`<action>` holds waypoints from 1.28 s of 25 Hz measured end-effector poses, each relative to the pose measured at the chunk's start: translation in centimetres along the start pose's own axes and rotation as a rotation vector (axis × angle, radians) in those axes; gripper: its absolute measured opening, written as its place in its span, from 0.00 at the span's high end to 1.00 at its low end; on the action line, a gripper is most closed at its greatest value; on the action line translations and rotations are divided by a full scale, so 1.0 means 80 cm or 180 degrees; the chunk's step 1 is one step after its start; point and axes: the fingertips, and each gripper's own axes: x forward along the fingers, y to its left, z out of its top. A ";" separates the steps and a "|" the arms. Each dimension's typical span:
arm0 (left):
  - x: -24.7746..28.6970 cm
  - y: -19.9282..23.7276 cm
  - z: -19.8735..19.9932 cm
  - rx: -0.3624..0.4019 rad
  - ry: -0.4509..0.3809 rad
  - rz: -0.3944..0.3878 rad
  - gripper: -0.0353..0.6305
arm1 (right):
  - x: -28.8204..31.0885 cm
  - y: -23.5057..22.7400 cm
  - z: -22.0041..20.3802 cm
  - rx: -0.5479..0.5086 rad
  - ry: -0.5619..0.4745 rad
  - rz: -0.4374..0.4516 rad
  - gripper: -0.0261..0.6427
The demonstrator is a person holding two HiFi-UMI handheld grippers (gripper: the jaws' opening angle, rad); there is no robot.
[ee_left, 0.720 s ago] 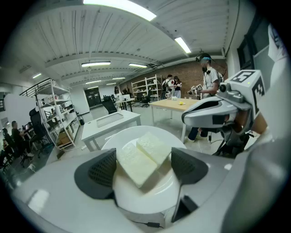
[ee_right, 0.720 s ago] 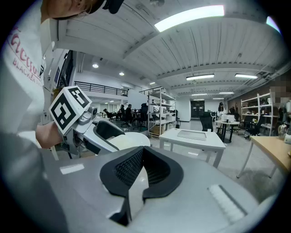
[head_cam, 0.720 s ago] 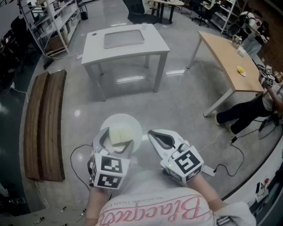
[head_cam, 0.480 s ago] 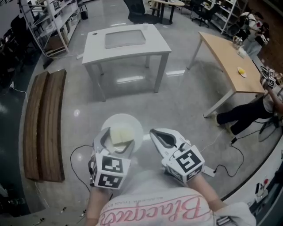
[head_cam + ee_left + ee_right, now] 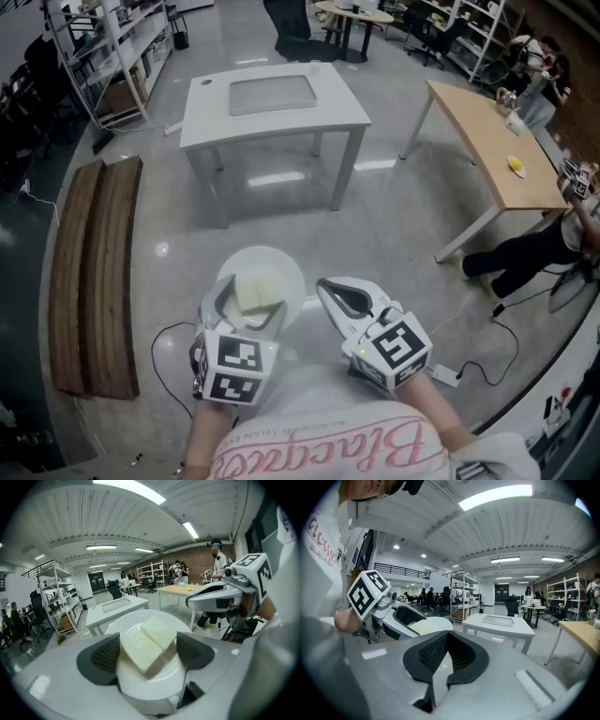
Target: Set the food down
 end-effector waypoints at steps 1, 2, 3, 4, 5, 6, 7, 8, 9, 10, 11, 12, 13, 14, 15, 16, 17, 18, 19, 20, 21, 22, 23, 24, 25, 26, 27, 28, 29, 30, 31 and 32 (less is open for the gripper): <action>0.001 0.003 0.001 0.0003 -0.0008 -0.0008 0.38 | 0.004 -0.002 0.000 0.0020 0.0003 -0.0011 0.96; 0.002 0.006 0.002 0.0008 -0.0020 -0.0017 0.38 | 0.007 -0.004 0.000 0.0024 0.0002 -0.0019 0.96; 0.003 0.009 0.004 0.0012 -0.0034 -0.0023 0.38 | 0.010 -0.006 0.000 0.0022 0.0004 -0.0034 0.96; 0.004 0.012 0.006 0.0014 -0.0044 -0.0028 0.38 | 0.013 -0.008 0.001 0.0022 0.0009 -0.0054 0.96; 0.004 0.014 0.007 0.0012 -0.0053 -0.0032 0.38 | 0.015 -0.009 0.003 0.0028 0.0016 -0.0075 0.96; 0.004 0.017 0.008 0.0009 -0.0064 -0.0036 0.38 | 0.017 -0.009 0.005 0.0036 0.0024 -0.0099 0.96; 0.004 0.019 0.009 0.0006 -0.0079 -0.0041 0.38 | 0.018 -0.010 0.007 0.0046 0.0034 -0.0127 0.96; 0.005 0.022 0.010 0.0004 -0.0097 -0.0044 0.38 | 0.019 -0.011 0.009 0.0054 0.0044 -0.0147 0.96; 0.006 0.024 0.011 -0.0001 -0.0114 -0.0046 0.38 | 0.020 -0.011 0.008 0.0063 0.0054 -0.0147 0.96; 0.007 0.026 0.011 -0.0012 -0.0123 -0.0046 0.38 | 0.022 -0.012 0.005 0.0078 0.0064 -0.0136 0.96; 0.009 0.028 0.009 -0.0030 -0.0116 -0.0046 0.38 | 0.024 -0.013 0.002 0.0104 0.0075 -0.0121 0.96; 0.011 0.030 0.007 -0.0051 -0.0096 -0.0044 0.38 | 0.026 -0.014 -0.001 0.0136 0.0086 -0.0105 0.96; 0.012 0.033 0.006 -0.0064 -0.0081 -0.0037 0.38 | 0.028 -0.015 -0.001 0.0165 0.0092 -0.0091 0.96; 0.014 0.035 0.007 -0.0064 -0.0078 -0.0028 0.38 | 0.030 -0.016 0.000 0.0183 0.0085 -0.0081 0.96; 0.016 0.036 0.009 -0.0056 -0.0081 -0.0026 0.38 | 0.033 -0.016 0.002 0.0189 0.0066 -0.0077 0.96; 0.019 0.038 0.011 -0.0040 -0.0088 -0.0032 0.38 | 0.036 -0.017 0.004 0.0188 0.0046 -0.0077 0.96; 0.022 0.039 0.013 -0.0020 -0.0099 -0.0041 0.38 | 0.040 -0.019 0.005 0.0190 0.0031 -0.0078 0.96; 0.026 0.039 0.015 -0.0003 -0.0107 -0.0053 0.38 | 0.044 -0.020 0.006 0.0195 0.0023 -0.0076 0.96; 0.030 0.040 0.016 0.0004 -0.0100 -0.0058 0.38 | 0.048 -0.023 0.006 0.0204 0.0018 -0.0069 0.96; 0.034 0.042 0.017 0.0006 -0.0077 -0.0054 0.38 | 0.053 -0.026 0.006 0.0215 0.0017 -0.0059 0.96; 0.039 0.046 0.018 0.0008 -0.0051 -0.0044 0.38 | 0.058 -0.030 0.005 0.0229 0.0022 -0.0048 0.96; 0.044 0.050 0.020 0.0012 -0.0029 -0.0033 0.38 | 0.063 -0.034 0.005 0.0248 0.0028 -0.0041 0.96; 0.050 0.054 0.022 0.0014 -0.0011 -0.0025 0.38 | 0.069 -0.039 0.005 0.0267 0.0030 -0.0034 0.96; 0.057 0.059 0.025 0.0013 0.0003 -0.0023 0.38 | 0.075 -0.044 0.006 0.0282 0.0034 -0.0024 0.96; 0.064 0.064 0.027 0.0012 0.0009 -0.0023 0.38 | 0.080 -0.050 0.007 0.0289 0.0038 -0.0012 0.96; 0.070 0.068 0.031 0.0014 0.0008 -0.0021 0.38 | 0.085 -0.056 0.009 0.0287 0.0035 -0.0004 0.96; 0.078 0.072 0.036 0.0018 0.0002 -0.0015 0.38 | 0.090 -0.064 0.011 0.0284 0.0030 0.0001 0.96; 0.085 0.076 0.042 0.0022 -0.0005 -0.0006 0.38 | 0.095 -0.073 0.013 0.0286 0.0032 0.0007 0.96; 0.093 0.080 0.047 0.0022 -0.0006 0.0000 0.38 | 0.101 -0.082 0.013 0.0295 0.0041 0.0014 0.96; 0.102 0.082 0.051 0.0019 0.0000 0.0001 0.38 | 0.106 -0.092 0.015 0.0305 0.0041 0.0013 0.96; 0.112 0.085 0.055 0.0013 0.0013 -0.0004 0.38 | 0.112 -0.103 0.016 0.0313 0.0025 0.0002 0.96; 0.122 0.088 0.058 0.0009 0.0027 -0.0009 0.38 | 0.118 -0.114 0.018 0.0320 0.0004 -0.0012 0.96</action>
